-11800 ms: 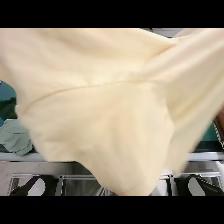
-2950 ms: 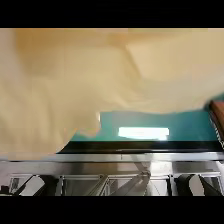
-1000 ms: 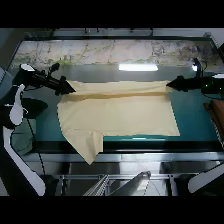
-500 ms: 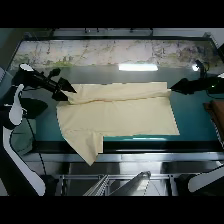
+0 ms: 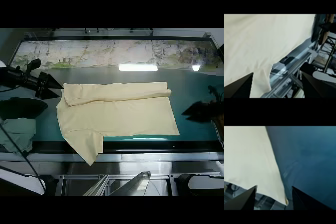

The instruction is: Fold the shirts.

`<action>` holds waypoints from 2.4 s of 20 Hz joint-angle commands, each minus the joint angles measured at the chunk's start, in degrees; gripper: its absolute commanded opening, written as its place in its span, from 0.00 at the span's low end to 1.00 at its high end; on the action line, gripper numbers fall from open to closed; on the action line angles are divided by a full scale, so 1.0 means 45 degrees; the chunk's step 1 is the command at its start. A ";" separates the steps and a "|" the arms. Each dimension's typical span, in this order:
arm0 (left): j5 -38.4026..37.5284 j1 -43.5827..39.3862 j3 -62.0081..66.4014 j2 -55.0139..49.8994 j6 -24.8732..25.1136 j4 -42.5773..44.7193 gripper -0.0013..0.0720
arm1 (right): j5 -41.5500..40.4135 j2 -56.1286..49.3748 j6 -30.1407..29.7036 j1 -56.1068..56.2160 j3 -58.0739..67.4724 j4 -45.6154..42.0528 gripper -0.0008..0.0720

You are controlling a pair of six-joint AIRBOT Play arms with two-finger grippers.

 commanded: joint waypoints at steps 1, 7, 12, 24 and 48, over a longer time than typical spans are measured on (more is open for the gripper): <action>0.0758 0.0529 -0.3954 0.2331 0.1083 0.0024 0.88 | -0.0986 0.0418 -0.0253 -0.0272 -0.2341 -0.0665 0.71; 0.1195 0.1520 -0.8451 0.5527 0.1520 0.0053 0.88 | -0.1744 -0.0597 -0.1554 0.0597 -0.2667 0.0685 0.71; 0.2064 0.2191 -1.1259 0.7757 0.1059 0.0087 0.88 | -0.1506 -0.0947 -0.3031 0.1180 -0.2657 0.2827 0.03; 0.8796 0.0219 -1.6116 1.0418 -0.1632 0.1909 0.87 | -0.0452 -0.0923 -0.3978 0.1185 -0.2662 0.4925 0.03; 0.5542 0.0981 -1.4222 0.9534 0.0709 -0.0107 0.06 | 0.0811 0.2157 0.0432 -0.1365 -0.2793 0.0321 0.03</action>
